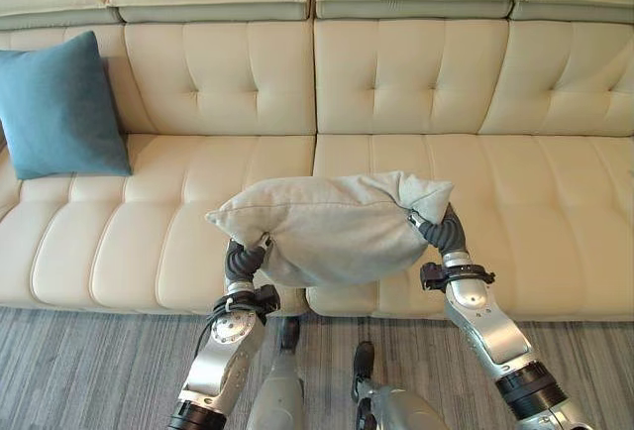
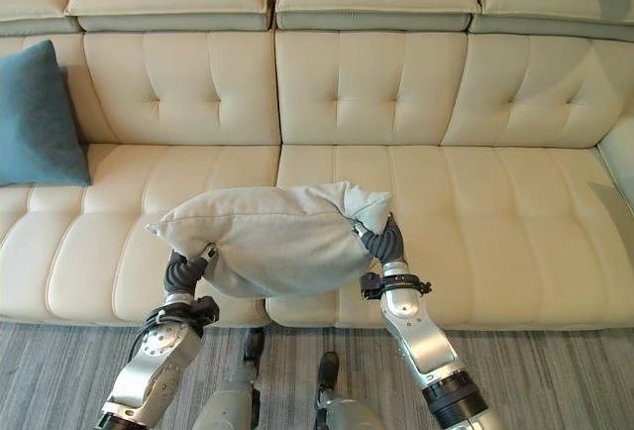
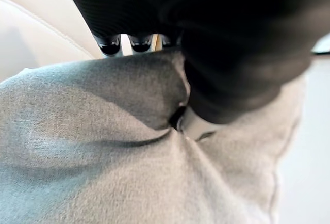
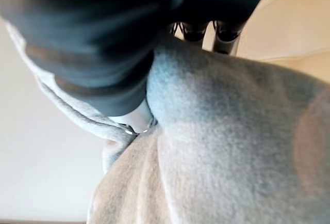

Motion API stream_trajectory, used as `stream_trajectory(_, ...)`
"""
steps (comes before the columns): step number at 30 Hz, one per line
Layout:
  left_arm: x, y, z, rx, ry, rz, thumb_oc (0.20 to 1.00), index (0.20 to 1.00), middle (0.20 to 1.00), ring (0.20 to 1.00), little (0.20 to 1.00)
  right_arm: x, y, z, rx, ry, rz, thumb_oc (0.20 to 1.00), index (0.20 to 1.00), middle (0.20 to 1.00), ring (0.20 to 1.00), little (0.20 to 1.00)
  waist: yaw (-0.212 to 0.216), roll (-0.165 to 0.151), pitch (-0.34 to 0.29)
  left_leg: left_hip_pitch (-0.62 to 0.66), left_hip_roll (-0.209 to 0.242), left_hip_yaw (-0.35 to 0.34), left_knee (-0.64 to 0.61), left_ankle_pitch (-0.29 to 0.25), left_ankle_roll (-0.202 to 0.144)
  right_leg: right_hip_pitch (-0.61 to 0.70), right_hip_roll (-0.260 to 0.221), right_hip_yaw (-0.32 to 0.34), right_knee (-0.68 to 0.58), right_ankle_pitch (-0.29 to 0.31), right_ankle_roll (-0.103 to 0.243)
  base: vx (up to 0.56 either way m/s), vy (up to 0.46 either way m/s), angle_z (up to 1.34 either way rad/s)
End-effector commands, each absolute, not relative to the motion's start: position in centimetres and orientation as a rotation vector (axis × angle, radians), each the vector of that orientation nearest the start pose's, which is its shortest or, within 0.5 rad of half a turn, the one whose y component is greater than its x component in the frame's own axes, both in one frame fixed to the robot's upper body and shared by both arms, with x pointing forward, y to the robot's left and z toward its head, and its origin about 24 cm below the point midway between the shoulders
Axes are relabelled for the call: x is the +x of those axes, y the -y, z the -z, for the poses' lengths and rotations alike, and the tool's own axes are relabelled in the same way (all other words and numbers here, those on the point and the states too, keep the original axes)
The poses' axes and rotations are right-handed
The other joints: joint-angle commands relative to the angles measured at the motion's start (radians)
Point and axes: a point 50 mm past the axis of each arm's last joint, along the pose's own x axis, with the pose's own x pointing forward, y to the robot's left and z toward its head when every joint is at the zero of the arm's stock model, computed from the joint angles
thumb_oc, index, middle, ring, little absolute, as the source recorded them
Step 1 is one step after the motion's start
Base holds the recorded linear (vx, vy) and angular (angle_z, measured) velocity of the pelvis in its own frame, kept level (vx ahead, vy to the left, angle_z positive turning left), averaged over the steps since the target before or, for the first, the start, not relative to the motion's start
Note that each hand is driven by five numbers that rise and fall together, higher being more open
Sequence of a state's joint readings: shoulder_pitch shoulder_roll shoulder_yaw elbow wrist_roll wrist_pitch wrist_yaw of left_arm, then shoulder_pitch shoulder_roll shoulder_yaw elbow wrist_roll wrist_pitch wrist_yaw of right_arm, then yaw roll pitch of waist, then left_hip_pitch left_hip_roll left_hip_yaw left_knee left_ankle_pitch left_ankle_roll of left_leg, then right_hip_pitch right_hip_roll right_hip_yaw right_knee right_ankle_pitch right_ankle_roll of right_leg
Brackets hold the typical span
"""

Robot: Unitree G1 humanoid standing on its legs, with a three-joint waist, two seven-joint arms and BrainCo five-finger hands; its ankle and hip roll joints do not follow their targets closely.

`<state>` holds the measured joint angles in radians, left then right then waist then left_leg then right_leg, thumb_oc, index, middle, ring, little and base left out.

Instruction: Pick up all the scattered cushions and arrange them neatly on the sofa.

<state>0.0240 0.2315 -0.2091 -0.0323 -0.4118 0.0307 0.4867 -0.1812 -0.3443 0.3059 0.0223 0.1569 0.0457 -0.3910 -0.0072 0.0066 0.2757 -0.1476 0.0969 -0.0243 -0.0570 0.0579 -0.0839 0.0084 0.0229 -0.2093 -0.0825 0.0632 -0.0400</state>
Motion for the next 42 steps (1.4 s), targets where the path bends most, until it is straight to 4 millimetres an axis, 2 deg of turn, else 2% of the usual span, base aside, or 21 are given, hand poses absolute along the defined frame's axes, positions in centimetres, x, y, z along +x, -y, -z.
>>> stream_trajectory(1,25.3,-15.5,-7.8,-0.167,0.119,-0.222,0.2,0.2,0.2,0.2,0.2,28.4,12.2,-12.6,-0.123,0.365,0.007,0.2,0.2,0.2,0.2,0.2,0.017,-0.025,-0.098,0.048,-0.038,0.015,-0.03,0.042,-0.005,0.076,-0.058,0.014,0.035,-0.187,0.078,0.29,0.245,-0.16)
stream_trajectory(5,25.7,-15.4,-7.9,-0.145,0.123,-0.221,0.2,0.2,0.2,0.2,0.2,29.1,11.2,-13.0,-0.12,0.365,-0.001,0.2,0.2,0.2,0.2,0.2,0.029,-0.043,-0.122,0.08,-0.059,0.036,-0.03,0.006,0.014,0.097,-0.087,0.03,0.013,-0.177,0.098,0.24,0.227,-0.01)
stream_trajectory(11,28.0,-14.9,-9.6,-0.119,0.177,-0.244,0.2,0.2,0.2,0.2,0.2,31.7,9.4,-15.4,-0.153,0.404,0.03,0.2,0.2,0.2,0.2,0.2,0.056,-0.074,-0.122,0.054,-0.079,0.051,-0.03,-0.019,0.042,0.06,-0.114,0.045,-0.005,-0.157,0.127,0.11,0.137,0.02)
stream_trajectory(15,31.2,-15.1,-13.1,-0.059,0.285,-0.282,0.2,0.2,0.2,0.2,0.2,34.4,9.0,-18.2,-0.193,0.434,0.085,0.2,0.2,0.2,0.2,0.2,0.066,-0.086,-0.113,0.013,-0.088,0.058,-0.03,-0.018,0.048,0.008,-0.123,0.058,-0.005,-0.141,0.137,0.07,0.098,-0.05)
stream_trajectory(17,31.8,-15.0,-13.7,-0.057,0.298,-0.282,0.2,0.2,0.2,0.2,0.2,34.8,9.0,-18.6,-0.2,0.434,0.09,0.2,0.2,0.2,0.2,0.2,0.066,-0.085,-0.109,0.002,-0.089,0.059,-0.03,-0.016,0.048,-0.005,-0.124,0.058,-0.005,-0.137,0.139,0.03,0.068,-0.02)
stream_trajectory(18,33.0,-15.0,-14.7,-0.034,0.315,-0.291,0.2,0.2,0.2,0.2,0.2,35.6,9.1,-18.9,-0.222,0.421,0.108,0.2,0.2,0.2,0.2,0.2,0.066,-0.083,-0.101,-0.017,-0.091,0.061,-0.03,-0.013,0.049,-0.029,-0.126,0.06,-0.005,-0.129,0.142,0.03,0.059,-0.06)
stream_trajectory(22,34.4,-14.9,-15.5,-0.009,0.31,-0.291,0.2,0.2,0.2,0.2,0.2,36.2,9.2,-19.0,-0.248,0.403,0.127,0.2,0.2,0.2,0.2,0.2,0.058,-0.079,-0.087,-0.047,-0.092,0.064,-0.03,-0.007,0.049,-0.063,-0.128,0.064,-0.005,-0.119,0.147,0.04,0.077,-0.09)
stream_trajectory(24,35.9,-14.8,-16.2,0.033,0.301,-0.317,0.2,0.2,0.2,0.2,0.2,37.3,9.5,-18.4,-0.266,0.35,0.164,0.2,0.2,0.2,0.2,0.2,0.052,-0.076,-0.07,-0.077,-0.093,0.068,-0.03,-0.002,0.05,-0.099,-0.129,0.07,-0.005,-0.107,0.15,0.04,0.076,-0.13)
stream_trajectory(27,37.1,-14.7,-17.0,0.033,0.289,-0.343,0.2,0.2,0.2,0.2,0.2,38.2,10.0,-18.3,-0.297,0.31,0.202,0.2,0.2,0.2,0.2,0.2,0.045,-0.07,-0.048,-0.109,-0.095,0.069,-0.03,0.007,0.047,-0.135,-0.132,0.072,-0.005,-0.09,0.155,0.01,0.039,-0.07)
stream_trajectory(30,37.8,-14.9,-17.2,0.065,0.271,-0.36,0.2,0.2,0.2,0.2,0.2,38.8,10.4,-17.5,-0.334,0.256,0.225,0.2,0.2,0.2,0.2,0.2,0.041,-0.064,-0.039,-0.127,-0.097,0.067,-0.03,0.011,0.046,-0.153,-0.134,0.074,-0.005,-0.081,0.157,0.01,0.029,-0.02)
stream_trajectory(31,38.5,-14.8,-16.7,0.091,0.221,-0.367,0.2,0.2,0.2,0.2,0.2,39.4,10.7,-16.5,-0.393,0.193,0.235,0.2,0.2,0.2,0.2,0.2,0.038,-0.062,-0.033,-0.136,-0.098,0.068,-0.03,0.013,0.046,-0.162,-0.135,0.075,-0.005,-0.076,0.159,0.04,0.048,-0.02)
stream_trajectory(32,38.9,-14.9,-17.1,0.128,0.221,-0.366,0.244,0.244,0.244,0.244,0.244,39.7,10.7,-16.4,-0.426,0.175,0.23,0.2,0.2,0.2,0.2,0.2,0.04,-0.062,-0.03,-0.137,-0.098,0.067,-0.03,0.013,0.046,-0.163,-0.135,0.074,-0.005,-0.075,0.161,0.04,0.046,-0.02)
stream_trajectory(33,39.2,-14.9,-17.1,0.146,0.206,-0.365,0.608,0.608,0.608,0.608,0.608,40.0,10.7,-16.4,-0.447,0.161,0.229,0.495,0.495,0.495,0.495,0.495,0.039,-0.062,-0.03,-0.138,-0.098,0.068,-0.03,0.014,0.045,-0.164,-0.135,0.074,-0.005,-0.074,0.163,0.0,0.0,0.0)
stream_trajectory(34,39.8,-15.1,-17.2,0.158,0.178,-0.367,1.0,1.0,1.0,1.0,1.0,40.4,11.0,-16.6,-0.474,0.144,0.232,1.0,1.0,1.0,1.0,1.0,0.04,-0.063,-0.03,-0.138,-0.099,0.07,-0.03,0.015,0.044,-0.165,-0.135,0.074,-0.005,-0.073,0.166,0.0,0.0,0.0)
stream_trajectory(37,41.2,-17.2,-19.6,0.15,0.158,-0.398,1.0,1.0,1.0,1.0,1.0,41.7,12.3,-18.6,-0.47,0.109,0.255,1.0,1.0,1.0,1.0,1.0,0.038,-0.065,-0.034,-0.139,-0.097,0.07,-0.03,0.018,0.042,-0.17,-0.135,0.076,-0.005,-0.067,0.172,0.0,0.0,0.0)
stream_trajectory(39,41.7,-19.7,-21.3,0.064,0.135,-0.458,1.0,1.0,1.0,1.0,1.0,42.3,14.3,-20.0,-0.297,0.066,0.32,1.0,1.0,1.0,1.0,1.0,0.037,-0.063,-0.043,-0.136,-0.098,0.068,-0.03,0.015,0.042,-0.171,-0.134,0.078,-0.005,-0.062,0.178,0.0,0.034,-0.03)
stream_trajectory(40,41.8,-20.3,-21.6,0.014,0.125,-0.459,1.0,1.0,1.0,1.0,1.0,42.3,14.6,-19.9,-0.265,0.048,0.318,1.0,1.0,1.0,1.0,1.0,0.037,-0.065,-0.041,-0.133,-0.099,0.07,-0.03,0.014,0.043,-0.171,-0.135,0.081,-0.005,-0.06,0.18,0.0,0.039,-0.04)
stream_trajectory(42,41.6,-22.5,-22.7,-0.151,0.127,-0.498,1.0,1.0,1.0,1.0,1.0,42.4,16.6,-21.3,-0.095,0.056,0.373,1.0,1.0,1.0,1.0,1.0,0.039,-0.062,-0.051,-0.122,-0.099,0.073,-0.03,0.006,0.046,-0.165,-0.135,0.083,-0.005,-0.059,0.184,0.01,0.036,-0.03)
